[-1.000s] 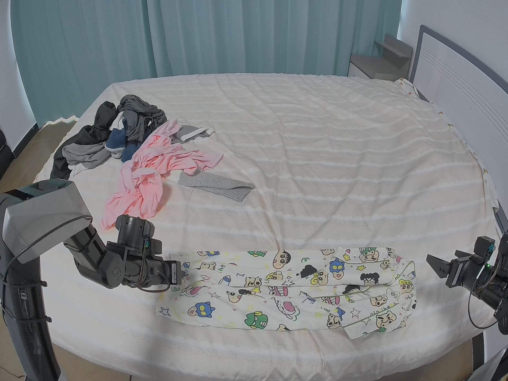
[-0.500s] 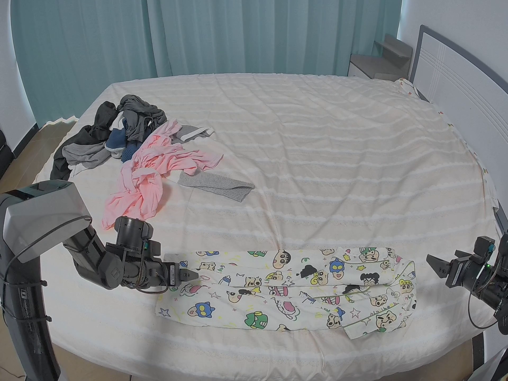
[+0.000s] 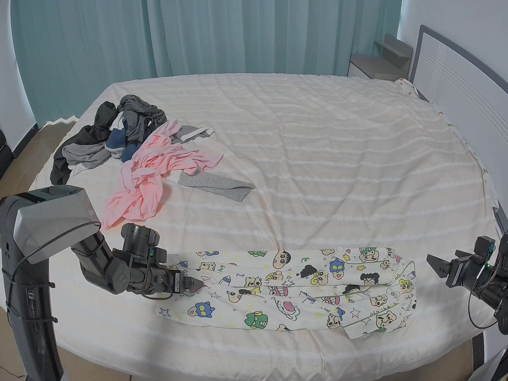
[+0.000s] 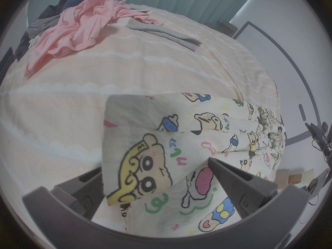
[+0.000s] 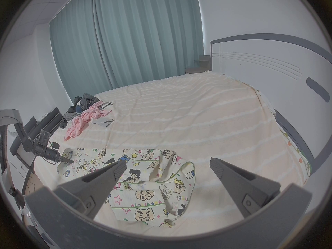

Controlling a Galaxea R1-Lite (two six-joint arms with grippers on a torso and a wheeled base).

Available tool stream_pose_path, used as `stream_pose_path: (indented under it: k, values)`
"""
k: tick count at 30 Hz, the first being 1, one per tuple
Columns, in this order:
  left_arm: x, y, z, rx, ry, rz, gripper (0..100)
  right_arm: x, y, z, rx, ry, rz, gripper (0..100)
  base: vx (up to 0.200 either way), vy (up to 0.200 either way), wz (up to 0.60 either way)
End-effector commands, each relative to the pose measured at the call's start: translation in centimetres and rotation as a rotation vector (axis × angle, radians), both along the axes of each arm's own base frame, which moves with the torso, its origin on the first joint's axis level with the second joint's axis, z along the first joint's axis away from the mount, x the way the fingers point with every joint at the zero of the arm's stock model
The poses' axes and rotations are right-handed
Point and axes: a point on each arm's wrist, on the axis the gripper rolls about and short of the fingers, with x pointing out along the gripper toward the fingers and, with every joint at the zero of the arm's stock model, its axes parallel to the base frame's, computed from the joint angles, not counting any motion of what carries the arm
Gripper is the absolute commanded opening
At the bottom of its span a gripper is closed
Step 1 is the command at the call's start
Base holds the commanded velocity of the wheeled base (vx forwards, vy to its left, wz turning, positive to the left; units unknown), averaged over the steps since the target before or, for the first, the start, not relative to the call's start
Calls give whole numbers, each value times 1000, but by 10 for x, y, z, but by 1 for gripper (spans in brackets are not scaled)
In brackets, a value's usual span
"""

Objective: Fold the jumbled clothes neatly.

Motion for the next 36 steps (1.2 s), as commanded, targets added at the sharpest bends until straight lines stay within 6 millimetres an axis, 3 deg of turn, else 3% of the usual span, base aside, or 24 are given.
stream_pose_path:
  k: [1,7,8,21,36]
  values:
    - [1,-2,-8,2,20,-3,100,-4,0,-3,1,18,-1,100,0,0,0]
    - [2,-5,-8,-18,12,-18,100,-4,0,-3,2,18,1,100,0,0,0]
    - [2,-7,-7,-24,12,-25,0,-4,0,-3,2,17,1,100,0,0,0]
    - [0,-7,-12,-21,11,-26,0,-4,0,-2,1,10,1,100,0,0,0]
    - [-1,10,2,-25,-17,21,0,-4,0,-2,1,10,-1,100,0,0,0]
